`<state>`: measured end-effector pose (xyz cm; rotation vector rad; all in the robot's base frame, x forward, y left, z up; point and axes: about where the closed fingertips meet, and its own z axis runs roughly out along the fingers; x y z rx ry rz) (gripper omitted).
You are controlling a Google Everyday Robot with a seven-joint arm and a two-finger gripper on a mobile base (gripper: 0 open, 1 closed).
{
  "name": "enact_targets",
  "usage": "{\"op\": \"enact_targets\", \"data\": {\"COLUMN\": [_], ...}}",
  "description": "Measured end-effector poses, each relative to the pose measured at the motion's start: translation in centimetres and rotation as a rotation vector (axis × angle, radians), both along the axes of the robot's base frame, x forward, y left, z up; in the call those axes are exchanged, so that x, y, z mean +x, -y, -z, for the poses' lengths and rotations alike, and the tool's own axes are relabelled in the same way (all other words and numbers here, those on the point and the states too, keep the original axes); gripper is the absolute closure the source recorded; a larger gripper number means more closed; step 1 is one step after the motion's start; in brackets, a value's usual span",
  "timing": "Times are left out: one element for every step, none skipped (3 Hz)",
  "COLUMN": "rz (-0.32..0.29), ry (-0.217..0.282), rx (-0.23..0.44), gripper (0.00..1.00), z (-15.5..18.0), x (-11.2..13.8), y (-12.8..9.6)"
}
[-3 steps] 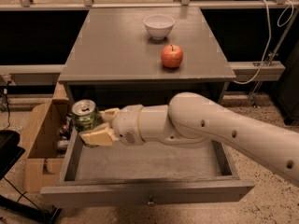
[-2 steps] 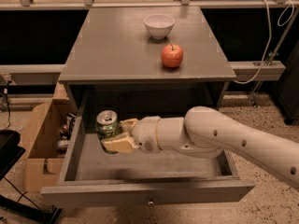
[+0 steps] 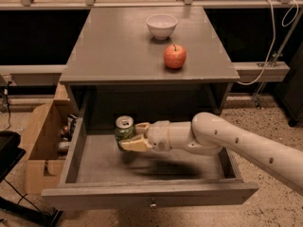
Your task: Place green can into top drawer
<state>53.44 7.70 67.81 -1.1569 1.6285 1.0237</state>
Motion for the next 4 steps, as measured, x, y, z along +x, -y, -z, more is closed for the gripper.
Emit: {"op": "enact_targets", "data": {"rz": [-0.048,-0.050,-0.054,-0.058], "ry": [0.042,0.046,0.046,0.045], "rx": [0.019,0.026,0.027,0.028], "gripper": [1.00,0.85,0.61,0.38], "z": [2.50,2.57,2.58,2.57], "x": [2.50,2.90,2.85,2.77], "y": [-0.50,-0.65,-0.86,-1.07]}}
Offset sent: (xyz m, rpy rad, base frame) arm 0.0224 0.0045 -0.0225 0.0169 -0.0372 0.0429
